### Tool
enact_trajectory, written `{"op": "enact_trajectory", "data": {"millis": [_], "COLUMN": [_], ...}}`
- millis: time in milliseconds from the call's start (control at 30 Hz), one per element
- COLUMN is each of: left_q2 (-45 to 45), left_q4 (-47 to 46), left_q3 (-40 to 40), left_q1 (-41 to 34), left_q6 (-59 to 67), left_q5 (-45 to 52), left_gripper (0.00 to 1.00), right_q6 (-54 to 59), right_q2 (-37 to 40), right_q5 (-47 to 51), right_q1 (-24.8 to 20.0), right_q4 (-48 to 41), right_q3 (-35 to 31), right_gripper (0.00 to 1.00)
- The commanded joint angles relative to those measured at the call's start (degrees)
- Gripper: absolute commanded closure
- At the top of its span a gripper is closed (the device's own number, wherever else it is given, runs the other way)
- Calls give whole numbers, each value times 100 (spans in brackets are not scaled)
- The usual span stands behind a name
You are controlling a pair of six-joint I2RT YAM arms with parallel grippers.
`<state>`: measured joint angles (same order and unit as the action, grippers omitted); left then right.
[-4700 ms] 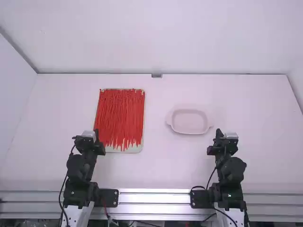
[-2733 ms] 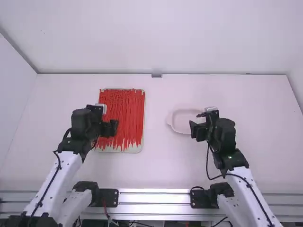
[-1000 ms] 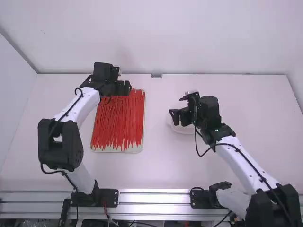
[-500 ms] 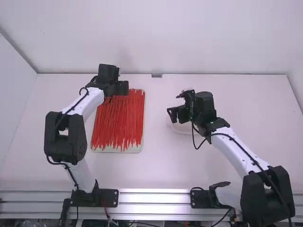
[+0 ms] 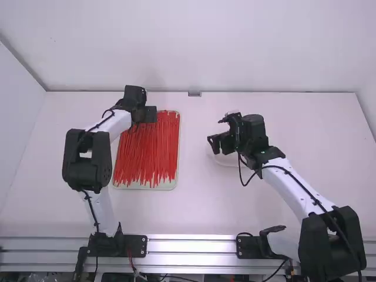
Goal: Fasten the cable tie
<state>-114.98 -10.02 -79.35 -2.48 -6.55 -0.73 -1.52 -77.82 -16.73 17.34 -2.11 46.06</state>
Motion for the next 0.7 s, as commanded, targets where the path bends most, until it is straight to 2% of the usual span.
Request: {"op": "enact_trajectory", "data": {"millis": [0, 33, 100, 133, 200, 367, 500, 667], "left_q2": [-125, -133, -251, -282, -310, -461, -481, -483], "left_q4": [101, 118, 219, 221, 214, 304, 391, 505], "left_q3": [-74, -72, -72, -72, -72, -61, -4, 87], "left_q1": [37, 42, 63, 57, 70, 83, 109, 133], "left_q6": [-13, -11, -13, -11, -13, -13, -223, -219], "left_q5": [-48, -48, -48, -48, -50, -94, -479, -490], "left_gripper": [21, 22, 35, 37, 37, 47, 48, 51], "right_q6": [9, 11, 22, 50, 48, 50, 48, 50], "right_q2": [-9, -9, -9, -9, -9, -9, -9, -9], "right_q5": [-20, -17, -20, -22, -15, -17, -17, -13], "right_q1": [28, 31, 37, 33, 35, 35, 28, 37], "right_q4": [-22, -26, -31, -39, -66, -142, -160, -175], "right_q3": [197, 197, 197, 197, 197, 197, 197, 197], "right_gripper": [1, 1, 1, 1, 1, 1, 1, 1]}}
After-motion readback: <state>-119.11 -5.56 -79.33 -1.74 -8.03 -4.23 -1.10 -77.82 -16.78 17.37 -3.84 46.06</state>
